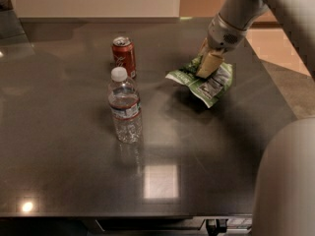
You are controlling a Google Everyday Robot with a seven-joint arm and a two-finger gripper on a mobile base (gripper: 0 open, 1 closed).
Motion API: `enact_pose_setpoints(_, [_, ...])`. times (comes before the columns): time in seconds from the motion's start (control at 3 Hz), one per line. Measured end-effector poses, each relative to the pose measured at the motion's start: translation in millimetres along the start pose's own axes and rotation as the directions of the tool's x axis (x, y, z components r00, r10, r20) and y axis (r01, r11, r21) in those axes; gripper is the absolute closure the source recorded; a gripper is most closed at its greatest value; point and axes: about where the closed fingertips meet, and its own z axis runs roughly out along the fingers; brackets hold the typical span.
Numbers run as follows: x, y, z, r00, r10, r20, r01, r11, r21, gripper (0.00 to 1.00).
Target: Move green jalapeno chip bag near coke can
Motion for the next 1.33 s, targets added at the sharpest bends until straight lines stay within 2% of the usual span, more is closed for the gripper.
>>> enact_pose_setpoints(0.67, [-65.6, -36.2, 26.4, 0.996, -0.066, 0.064, 0.067, 0.9977, -0.009, 1.0])
enact_pose_setpoints(1.0, [-90.6, -48.0, 37.6, 0.993, -0.097, 0.065, 0.098, 0.9951, -0.013, 1.0])
enact_pose_setpoints(1.33, [-107.7, -54.1, 48.1, 0.991, -0.122, 0.048, 0.123, 0.9922, -0.02, 0.85])
